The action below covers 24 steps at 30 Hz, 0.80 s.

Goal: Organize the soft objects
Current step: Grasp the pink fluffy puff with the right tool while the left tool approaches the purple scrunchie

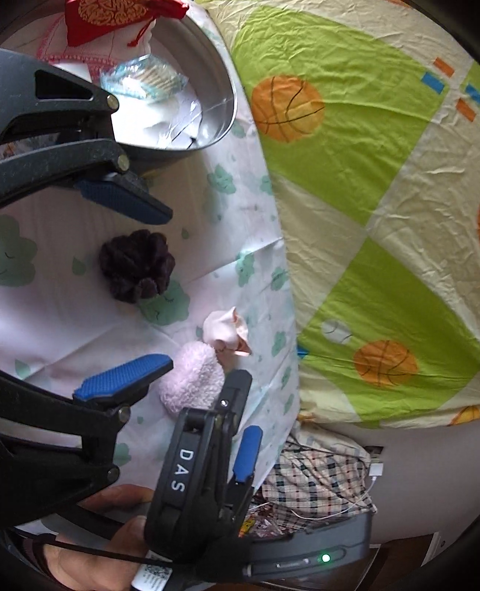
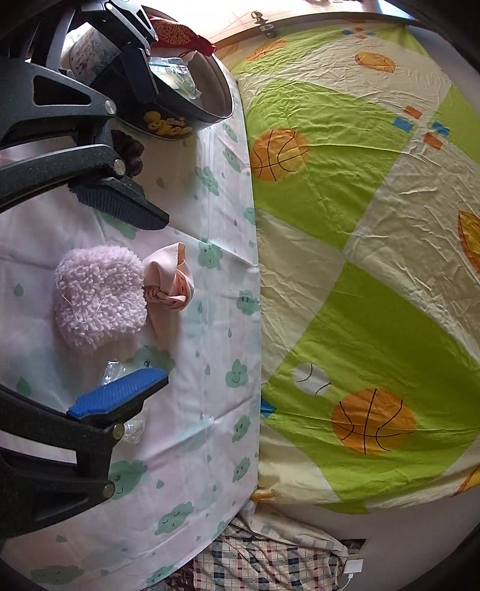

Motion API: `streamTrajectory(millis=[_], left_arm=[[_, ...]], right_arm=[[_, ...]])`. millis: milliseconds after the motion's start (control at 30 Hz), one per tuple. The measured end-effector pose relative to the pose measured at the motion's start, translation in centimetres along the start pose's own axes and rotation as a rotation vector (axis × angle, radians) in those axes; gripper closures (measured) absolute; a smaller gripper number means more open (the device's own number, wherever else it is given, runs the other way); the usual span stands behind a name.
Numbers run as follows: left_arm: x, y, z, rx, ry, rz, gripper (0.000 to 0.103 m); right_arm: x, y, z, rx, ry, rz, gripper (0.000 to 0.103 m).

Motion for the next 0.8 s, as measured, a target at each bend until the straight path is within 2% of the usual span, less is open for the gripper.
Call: streamTrajectory(millis=[67,300,467,633,667,700,800], left_arm=[[-0.4,0.1,1.0,-0.007,-0.043,-0.008,0.036],[-1.2,-0.3,3.5,-0.002,-0.125,-0.041,0.036],[-1.0,-0.6,4.3,0.011,-0.138,-0.052,0.037],[-0.9,-0.8,5.3,0.029,-0.165,-0.054,0.037],[-0.9,-0.7,5.4,0.035,-0.167,-0.049,0.037],[-0.9,-0.7,5.5,0.038,-0.168,-0.046,0.037],[-0.8,-0.9,5.4,0.027,-0.165,-0.058,0.037]], right_arm=[[-0.4,0.1,0.5,0.0,-0.026,-0.004,0.024],[-1.1,0.0,1.7,0.037,-0.082,0.008,0.024],[-1.7,-0.7,2.8,0.072,-0.137,0.003,0.024],[-3.0,-1.1,4.5,0.109,-0.233,0.009,0.025],[-3.3,-1.0,4.8,0.114,-0.247,0.019,0.029],[-3.5,-0.8,5.0,0.119,-0.26,0.03,0.041],[-3.7,-0.7,5.1,0.124,-0.267,0.04,0.052]])
Point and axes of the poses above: each gripper's, at about its wrist camera, not at the fingertips, and z roughly the way its jaws point, y to its right, x to its top, the point moved 10 cm from there along z, roughly the way its jaws point, and after that the axes turned 11 degrees about -z, right-handed, at the moved point
